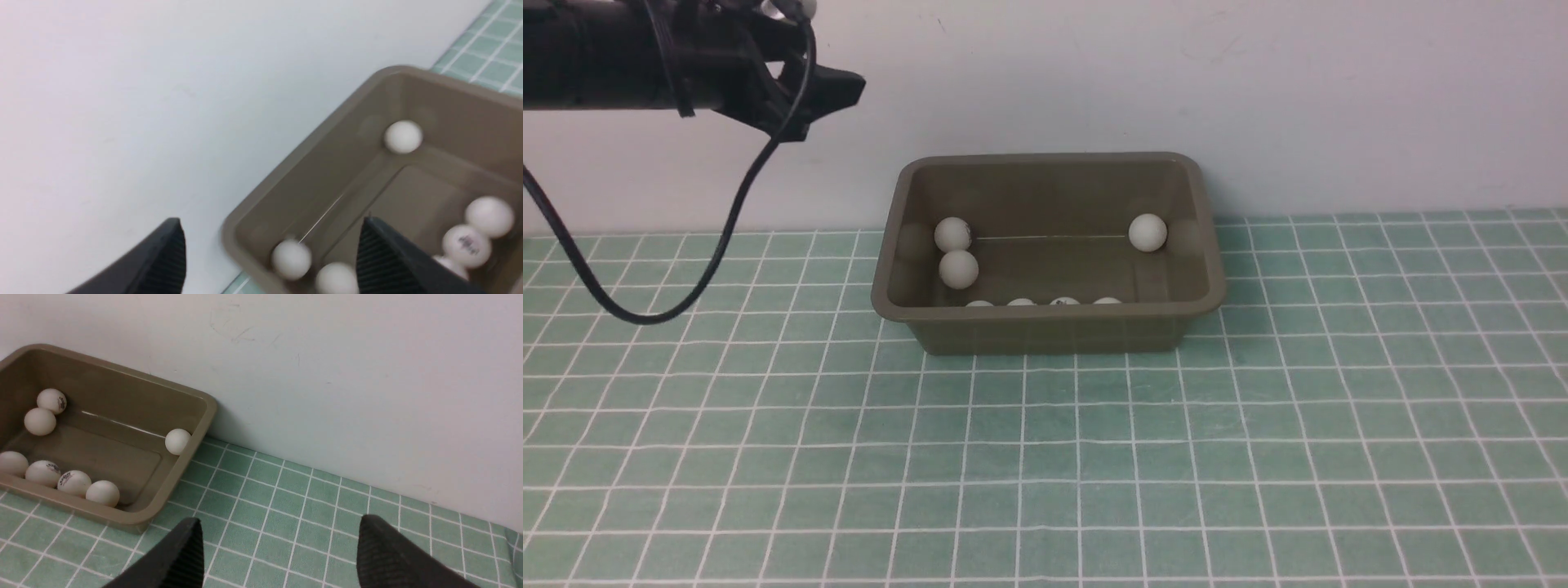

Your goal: Put the table tennis balls in the box on the green coffee tablecloth.

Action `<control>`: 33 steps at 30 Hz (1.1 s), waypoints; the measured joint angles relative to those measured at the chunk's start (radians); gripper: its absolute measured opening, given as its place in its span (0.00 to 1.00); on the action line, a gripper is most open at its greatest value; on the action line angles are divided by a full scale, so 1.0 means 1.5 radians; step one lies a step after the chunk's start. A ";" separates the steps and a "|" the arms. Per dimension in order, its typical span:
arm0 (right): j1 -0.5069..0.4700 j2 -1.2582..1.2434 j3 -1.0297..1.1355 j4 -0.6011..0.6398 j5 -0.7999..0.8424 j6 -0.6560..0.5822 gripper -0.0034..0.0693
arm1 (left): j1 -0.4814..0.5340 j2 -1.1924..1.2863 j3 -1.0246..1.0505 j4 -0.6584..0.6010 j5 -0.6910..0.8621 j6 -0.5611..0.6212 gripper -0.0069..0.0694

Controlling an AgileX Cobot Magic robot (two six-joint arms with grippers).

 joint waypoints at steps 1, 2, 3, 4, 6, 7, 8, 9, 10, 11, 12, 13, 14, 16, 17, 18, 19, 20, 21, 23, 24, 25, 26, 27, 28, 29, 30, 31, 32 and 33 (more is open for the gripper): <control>0.000 -0.005 0.000 -0.001 -0.006 0.000 0.68 | 0.002 -0.011 0.000 0.022 -0.003 -0.021 0.75; 0.000 -0.014 0.000 -0.004 -0.015 0.000 0.68 | 0.003 -0.032 0.000 0.067 -0.008 -0.063 0.75; 0.000 -0.019 0.000 -0.007 -0.018 0.000 0.68 | 0.005 -0.041 0.000 0.088 -0.008 -0.085 0.75; 0.000 -0.038 0.000 -0.016 -0.027 0.000 0.68 | 0.007 -0.052 0.000 0.115 -0.008 -0.113 0.75; 0.000 -0.063 0.000 -0.033 -0.028 0.000 0.68 | 0.007 -0.067 0.000 0.159 -0.008 -0.170 0.75; 0.000 -0.066 0.000 -0.036 -0.028 0.000 0.68 | 0.007 -0.070 0.000 0.168 -0.008 -0.170 0.75; 0.000 -0.097 0.000 -0.055 -0.024 0.000 0.68 | 0.007 -0.083 0.000 0.206 -0.008 -0.228 0.75; 0.000 -0.117 0.000 -0.062 -0.017 0.000 0.68 | 0.007 -0.088 0.000 0.228 -0.008 -0.254 0.75; 0.000 -0.124 0.000 -0.063 -0.014 0.000 0.68 | 0.007 -0.088 0.000 0.228 -0.008 -0.265 0.75; 0.000 -0.146 0.000 -0.066 -0.003 0.000 0.68 | 0.007 -0.092 0.000 0.243 -0.008 -0.283 0.75; 0.000 -0.161 0.000 -0.066 0.007 0.000 0.68 | 0.007 -0.095 0.000 0.253 -0.007 -0.300 0.75; 0.000 -0.177 0.000 -0.065 0.020 0.000 0.68 | 0.007 -0.097 0.000 0.265 -0.007 -0.320 0.75; 0.000 -0.190 0.000 -0.065 0.033 0.000 0.68 | 0.007 -0.098 0.000 0.278 -0.004 -0.335 0.75; 0.000 -0.253 0.000 -0.062 0.094 0.000 0.68 | 0.007 -0.098 0.000 0.285 0.001 -0.352 0.75; 0.000 -0.274 0.001 -0.061 0.112 0.000 0.68 | 0.007 -0.098 0.000 0.289 0.003 -0.353 0.75; 0.000 -0.296 0.005 -0.060 0.133 -0.001 0.68 | 0.007 -0.098 0.000 0.289 0.003 -0.353 0.75; 0.000 -0.314 0.011 -0.060 0.145 -0.006 0.68 | 0.007 -0.098 0.000 0.289 0.003 -0.355 0.75; 0.000 -0.342 0.024 -0.060 0.156 -0.016 0.68 | 0.007 -0.098 0.000 0.289 0.003 -0.356 0.75; 0.000 -0.376 0.046 -0.057 0.159 -0.026 0.68 | 0.007 -0.098 0.000 0.289 0.005 -0.356 0.75; 0.000 -0.421 0.090 -0.049 0.154 -0.034 0.68 | 0.007 -0.098 0.000 0.286 0.005 -0.357 0.75; 0.000 -0.441 0.117 -0.041 0.146 -0.035 0.68 | 0.007 -0.098 0.000 0.283 0.005 -0.357 0.75; 0.000 -0.463 0.150 -0.030 0.129 -0.035 0.68 | 0.007 -0.098 0.000 0.280 0.005 -0.357 0.75; 0.000 -0.485 0.191 -0.016 0.112 -0.035 0.68 | 0.007 -0.098 0.000 0.278 0.005 -0.357 0.75; 0.000 -0.493 0.209 -0.007 0.100 -0.035 0.68 | 0.007 -0.098 0.000 0.278 0.005 -0.357 0.75; 0.000 -0.505 0.238 0.001 0.083 -0.035 0.68 | 0.007 -0.098 0.000 0.278 0.006 -0.357 0.75; 0.000 -0.516 0.264 0.014 0.064 -0.035 0.68 | 0.007 -0.098 0.000 0.278 0.010 -0.357 0.75; 0.000 -0.528 0.298 0.034 0.033 -0.034 0.68 | 0.007 -0.098 0.000 0.278 0.015 -0.357 0.75; 0.000 -0.533 0.323 0.050 0.001 -0.033 0.68 | 0.007 -0.098 0.000 0.278 0.019 -0.357 0.75; 0.000 -0.536 0.339 0.058 -0.018 -0.033 0.68 | 0.007 -0.098 0.000 0.278 0.021 -0.357 0.75; 0.000 -0.537 0.353 0.062 -0.032 -0.033 0.68 | 0.007 -0.098 0.000 0.278 0.022 -0.357 0.75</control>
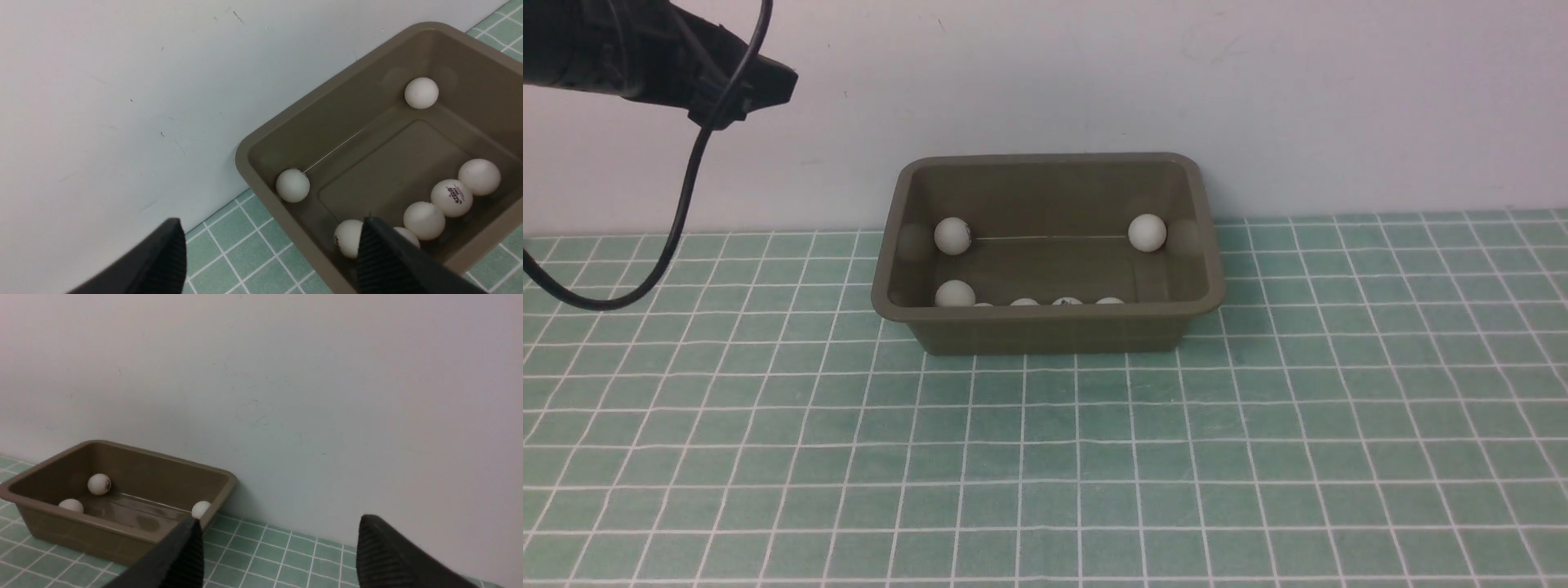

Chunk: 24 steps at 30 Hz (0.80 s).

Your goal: Put the table tennis balls in the box on the green coffee tablecloth.

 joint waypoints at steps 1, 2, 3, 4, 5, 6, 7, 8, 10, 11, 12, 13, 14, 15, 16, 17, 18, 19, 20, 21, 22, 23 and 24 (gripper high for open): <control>0.000 0.000 0.020 0.001 -0.027 -0.002 0.68 | 0.000 0.000 0.000 0.000 0.001 0.000 0.75; 0.000 0.000 0.042 0.000 -0.044 -0.002 0.68 | 0.000 0.000 0.000 0.000 0.001 -0.001 0.75; 0.000 0.000 0.059 0.000 -0.050 -0.002 0.68 | 0.000 0.000 0.000 -0.002 0.003 -0.001 0.75; 0.000 0.000 0.070 0.000 -0.053 -0.002 0.68 | 0.000 0.000 0.000 -0.006 0.004 -0.003 0.75; 0.000 0.000 0.092 0.000 -0.056 -0.002 0.68 | 0.000 0.000 0.000 -0.011 0.007 -0.005 0.75; 0.000 0.000 0.104 0.000 -0.057 -0.002 0.68 | 0.000 0.000 0.000 -0.020 0.010 -0.006 0.74; 0.000 0.000 0.115 0.000 -0.058 -0.002 0.68 | 0.000 0.000 0.000 -0.029 0.012 -0.006 0.74; 0.000 0.000 0.126 0.000 -0.059 -0.002 0.68 | 0.000 0.000 0.000 -0.038 0.013 -0.006 0.74; 0.000 0.000 0.135 0.000 -0.059 -0.002 0.68 | 0.000 0.000 0.000 -0.050 0.013 -0.006 0.72; 0.000 0.000 0.138 0.000 -0.057 -0.002 0.68 | 0.000 0.000 0.000 -0.057 0.013 -0.006 0.72; 0.000 0.000 0.141 0.000 -0.049 -0.002 0.68 | 0.000 0.000 0.000 -0.059 0.014 -0.006 0.71; 0.000 0.000 0.142 0.000 -0.042 -0.002 0.68 | 0.000 0.000 0.000 -0.060 0.014 -0.006 0.70; 0.000 0.000 0.144 0.000 -0.030 -0.002 0.68 | 0.000 0.000 0.000 -0.060 0.016 -0.006 0.69; 0.000 0.000 0.144 0.001 -0.022 -0.002 0.68 | 0.000 0.000 0.000 -0.061 0.018 -0.006 0.69; 0.000 0.000 0.144 0.003 -0.011 -0.001 0.68 | 0.000 0.000 0.000 -0.062 0.023 -0.006 0.68; 0.000 0.000 0.144 0.010 -0.002 0.007 0.68 | 0.000 0.000 0.000 -0.062 0.029 -0.006 0.68; 0.000 0.000 0.144 0.017 -0.002 0.013 0.68 | 0.000 0.000 0.000 -0.062 0.031 -0.006 0.68; 0.000 0.000 0.144 0.022 -0.002 0.018 0.68 | 0.000 0.000 0.000 -0.062 0.031 -0.006 0.68; 0.000 0.000 0.144 0.025 -0.004 0.022 0.68 | 0.000 0.000 0.000 -0.063 0.032 -0.006 0.68; 0.000 0.000 0.145 0.026 -0.010 0.024 0.68 | 0.000 0.000 0.000 -0.064 0.033 -0.006 0.68; 0.000 0.000 0.147 0.027 -0.023 0.026 0.68 | 0.000 0.000 0.000 -0.064 0.033 -0.006 0.68; 0.000 0.000 0.153 0.027 -0.042 0.027 0.68 | 0.000 0.000 0.000 -0.064 0.033 -0.006 0.68; 0.000 0.000 0.162 0.027 -0.060 0.029 0.68 | 0.000 0.000 0.000 -0.064 0.034 -0.006 0.68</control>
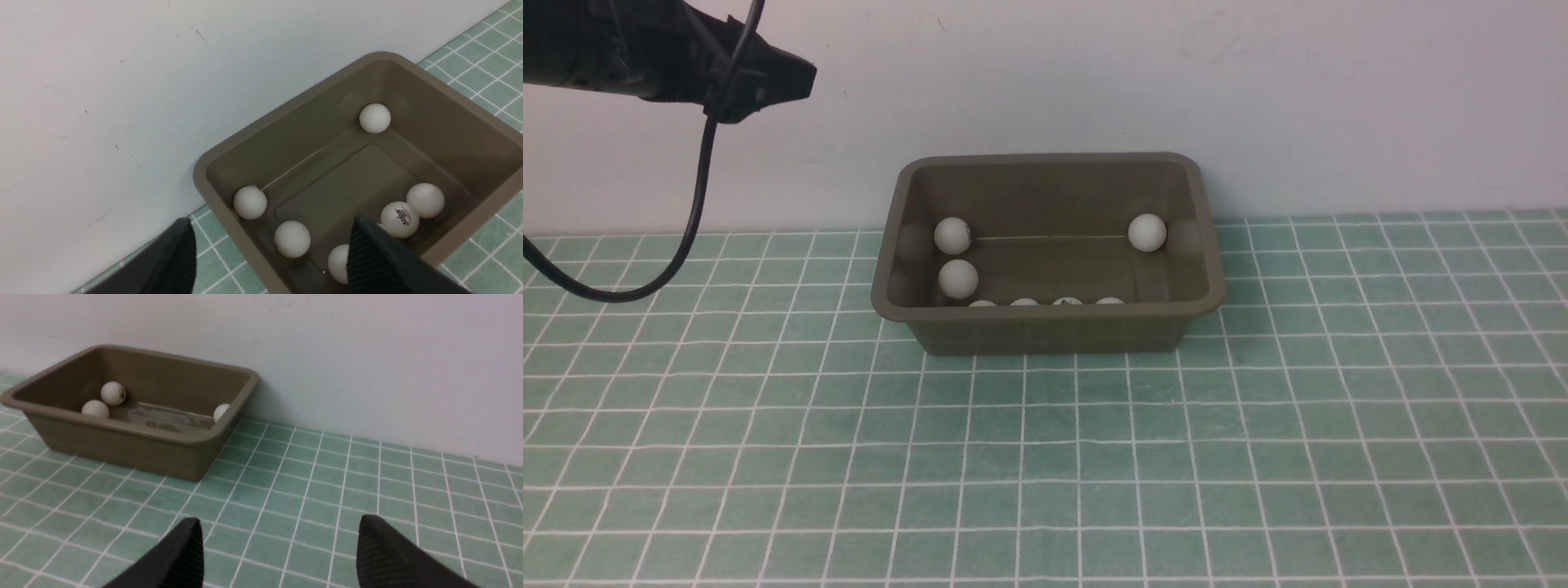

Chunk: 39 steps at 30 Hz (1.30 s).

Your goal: Put the table tennis balls in the box on the green coffee tablecloth.

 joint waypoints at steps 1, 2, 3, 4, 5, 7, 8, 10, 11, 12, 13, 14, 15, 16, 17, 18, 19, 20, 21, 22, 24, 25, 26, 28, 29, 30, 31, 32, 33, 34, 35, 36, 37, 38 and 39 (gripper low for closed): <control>0.000 0.000 0.014 0.002 -0.016 0.004 0.68 | 0.000 0.000 0.000 0.000 0.001 0.000 0.68; 0.000 0.000 0.026 0.005 -0.030 0.005 0.68 | 0.000 0.000 0.000 0.000 0.001 0.000 0.68; 0.000 0.000 0.040 0.005 -0.040 0.005 0.68 | 0.000 0.000 0.000 0.000 0.001 0.000 0.68; 0.000 0.000 0.052 0.005 -0.045 0.005 0.68 | 0.000 0.000 0.000 0.000 0.001 0.000 0.68; 0.000 0.000 0.061 0.005 -0.046 0.005 0.68 | 0.000 0.000 0.000 0.000 0.001 0.000 0.68; 0.000 0.000 0.068 -0.001 -0.049 0.004 0.68 | 0.000 0.000 0.000 0.000 0.001 0.000 0.68; 0.000 0.000 0.068 -0.002 -0.051 0.004 0.68 | 0.000 0.000 0.000 -0.001 0.001 0.000 0.68; 0.000 0.000 0.068 -0.003 -0.050 0.004 0.68 | 0.000 0.000 0.000 -0.001 0.001 0.000 0.68; 0.000 0.000 0.068 -0.005 -0.050 0.004 0.68 | 0.000 0.000 0.000 -0.001 0.001 0.000 0.68; 0.000 0.000 0.068 -0.004 -0.049 0.004 0.68 | 0.000 0.000 0.000 -0.001 0.001 0.000 0.68; 0.000 0.000 0.068 -0.004 -0.046 0.004 0.68 | 0.000 0.000 0.000 -0.001 0.001 0.000 0.68; 0.000 0.000 0.068 -0.004 -0.043 0.004 0.68 | 0.000 0.000 0.000 -0.001 0.001 0.000 0.68; 0.000 0.000 0.068 -0.004 -0.042 0.004 0.68 | 0.000 0.000 0.000 -0.001 0.001 0.000 0.68; 0.000 0.000 0.068 -0.004 -0.042 0.004 0.68 | 0.000 0.000 0.000 -0.001 0.001 0.000 0.68; 0.000 0.000 0.068 -0.004 -0.042 0.004 0.68 | 0.000 0.000 0.000 -0.001 0.001 0.000 0.68; 0.000 0.000 0.068 -0.004 -0.042 0.004 0.68 | 0.000 0.000 0.000 -0.001 0.001 0.000 0.68; 0.000 0.000 0.068 -0.004 -0.042 0.004 0.68 | 0.000 0.000 0.000 -0.001 0.001 0.000 0.68; 0.000 0.000 0.068 -0.005 -0.042 0.004 0.68 | 0.000 0.000 0.000 -0.001 0.001 0.000 0.68; 0.000 0.000 0.068 -0.005 -0.041 0.004 0.68 | 0.000 0.000 0.000 -0.001 0.001 0.000 0.68; 0.000 0.000 0.068 -0.005 -0.040 0.004 0.68 | 0.000 0.000 0.000 -0.001 0.001 0.000 0.68; 0.000 0.000 0.069 -0.006 -0.040 0.004 0.68 | 0.000 0.000 0.000 -0.001 0.002 0.000 0.68; 0.000 0.000 0.071 -0.006 -0.041 0.004 0.68 | 0.000 0.000 0.000 -0.001 0.003 0.000 0.68; 0.000 0.000 0.076 -0.006 -0.043 0.004 0.68 | 0.000 0.000 0.000 -0.001 0.004 0.000 0.68; 0.000 0.000 0.091 -0.007 -0.046 0.004 0.68 | 0.000 0.000 0.000 -0.001 0.008 0.000 0.68; 0.000 0.000 0.102 -0.007 -0.048 0.004 0.68 | 0.000 0.000 0.000 -0.001 0.009 0.000 0.68; 0.000 0.000 0.112 -0.007 -0.048 0.004 0.68 | 0.000 0.000 0.000 -0.001 0.011 0.000 0.68; 0.000 0.000 0.126 -0.007 -0.048 0.004 0.68 | 0.000 0.000 0.000 -0.001 0.012 0.000 0.68; 0.000 0.000 0.134 -0.007 -0.048 0.004 0.68 | 0.000 0.000 0.000 -0.001 0.012 0.000 0.68; 0.000 0.000 0.141 -0.007 -0.047 0.004 0.68 | 0.000 0.000 0.000 -0.001 0.012 0.000 0.68; 0.000 -0.001 0.150 -0.007 -0.047 0.004 0.68 | 0.000 0.000 0.000 -0.001 0.012 0.000 0.68; 0.000 -0.004 0.157 -0.007 -0.047 0.004 0.68 | 0.000 0.000 0.000 -0.001 0.012 0.000 0.68; 0.000 -0.010 0.164 -0.007 -0.047 0.004 0.68 | 0.000 0.000 0.000 -0.001 0.012 0.000 0.68; 0.000 -0.018 0.172 -0.007 -0.048 0.004 0.68 | 0.000 0.000 0.000 -0.003 0.012 0.000 0.68; 0.000 -0.024 0.177 -0.007 -0.047 0.004 0.68 | 0.000 0.000 0.000 -0.006 0.012 0.000 0.68; 0.000 -0.033 0.183 -0.007 -0.047 0.004 0.68 | 0.000 0.000 0.000 -0.008 0.012 0.000 0.68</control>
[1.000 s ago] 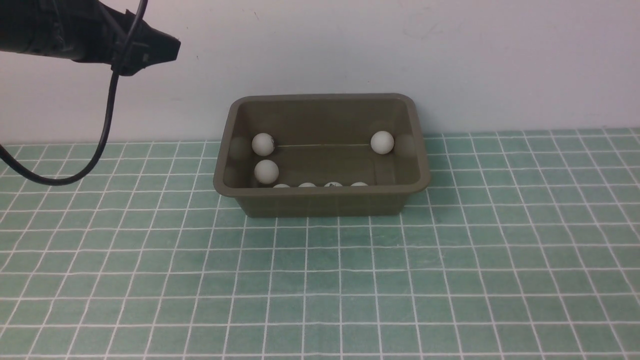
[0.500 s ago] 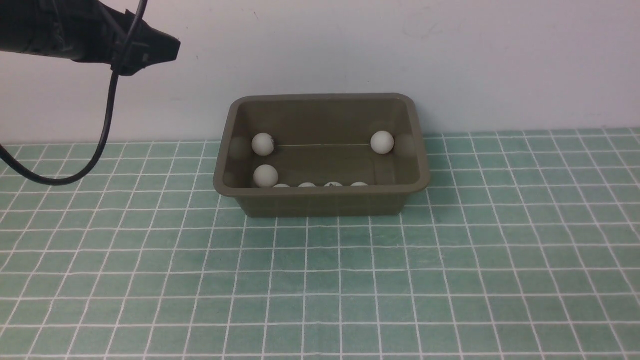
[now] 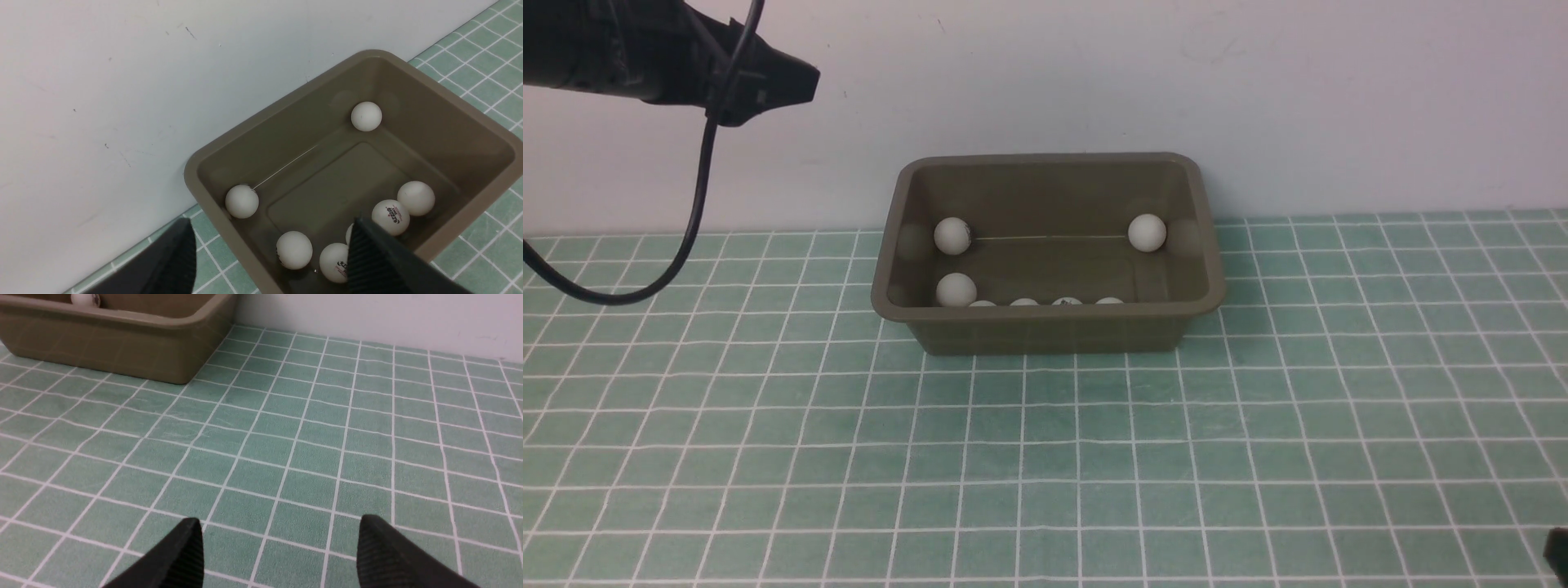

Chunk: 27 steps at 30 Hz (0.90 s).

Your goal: Put the table tennis balls in the box on the green coffee tablecloth.

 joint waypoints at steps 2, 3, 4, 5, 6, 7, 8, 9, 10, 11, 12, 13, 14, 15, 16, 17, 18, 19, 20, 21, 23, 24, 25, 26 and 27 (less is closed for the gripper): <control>0.000 -0.012 0.006 0.000 0.000 0.000 0.68 | 0.000 0.000 0.000 -0.005 0.000 0.000 0.68; -0.001 -0.018 0.009 0.000 0.001 0.000 0.68 | 0.000 0.000 0.000 -0.006 0.000 0.000 0.68; -0.002 -0.030 0.010 0.001 0.002 0.000 0.68 | 0.000 0.000 0.000 -0.007 0.000 0.000 0.68; -0.005 -0.040 0.011 0.002 0.002 0.000 0.68 | 0.000 0.000 0.000 -0.008 0.000 0.000 0.68; -0.010 -0.047 0.011 0.003 0.002 0.000 0.68 | 0.000 0.000 0.000 -0.008 0.000 0.000 0.68; -0.017 -0.053 0.011 0.005 0.002 0.000 0.68 | 0.000 0.000 0.000 -0.008 0.000 0.000 0.68; -0.027 -0.056 0.011 0.006 0.002 0.000 0.68 | 0.000 0.000 0.000 -0.008 0.000 0.000 0.68; -0.037 -0.057 0.011 0.008 0.002 0.000 0.68 | 0.000 0.000 0.000 -0.009 0.000 0.000 0.68; -0.046 -0.058 0.011 0.009 0.002 0.000 0.68 | 0.000 0.000 0.000 -0.009 0.001 0.000 0.68; -0.057 -0.058 0.011 0.010 0.001 0.000 0.68 | 0.000 0.000 0.000 -0.009 0.001 0.000 0.68; -0.068 -0.058 0.011 0.010 0.002 0.000 0.68 | 0.000 0.000 0.000 -0.009 0.001 0.000 0.68; -0.077 -0.058 0.013 0.012 0.000 0.000 0.68 | 0.000 0.000 0.000 -0.009 0.002 0.000 0.68; -0.083 -0.059 0.020 0.014 -0.006 0.000 0.68 | 0.000 0.000 0.000 -0.009 0.005 0.000 0.68; -0.085 -0.059 0.024 0.014 -0.009 0.000 0.68 | 0.000 0.000 0.000 -0.010 0.005 0.000 0.68; -0.085 -0.060 0.024 0.014 -0.013 0.000 0.68 | 0.000 0.000 0.000 -0.010 0.006 0.000 0.68; -0.086 -0.060 0.024 0.014 -0.014 0.000 0.68 | 0.000 0.000 0.000 -0.010 0.006 0.000 0.68; -0.087 -0.060 0.024 0.014 -0.014 0.000 0.68 | 0.000 0.000 0.000 -0.010 0.006 0.000 0.68; -0.087 -0.060 0.024 0.014 -0.014 0.000 0.68 | 0.000 0.000 0.000 -0.010 0.006 0.000 0.68; -0.087 -0.060 0.025 0.014 -0.014 0.000 0.68 | 0.000 0.000 0.000 -0.010 0.006 0.000 0.68; -0.087 -0.060 0.025 0.014 -0.015 0.000 0.68 | 0.000 0.000 0.000 -0.010 0.006 0.000 0.68; -0.087 -0.060 0.025 0.014 -0.015 0.000 0.68 | 0.000 0.000 0.000 -0.010 0.007 0.000 0.68; -0.087 -0.060 0.025 0.014 -0.015 0.000 0.68 | 0.000 0.000 0.000 -0.010 0.007 0.000 0.68; -0.087 -0.060 0.025 0.014 -0.015 0.000 0.68 | 0.000 0.000 0.000 -0.010 0.007 0.000 0.68; -0.087 -0.060 0.025 0.014 -0.015 0.000 0.68 | 0.000 0.000 0.000 -0.010 0.007 0.000 0.68; -0.087 -0.060 0.025 0.014 -0.015 0.000 0.68 | 0.000 0.000 0.000 -0.010 0.007 0.000 0.68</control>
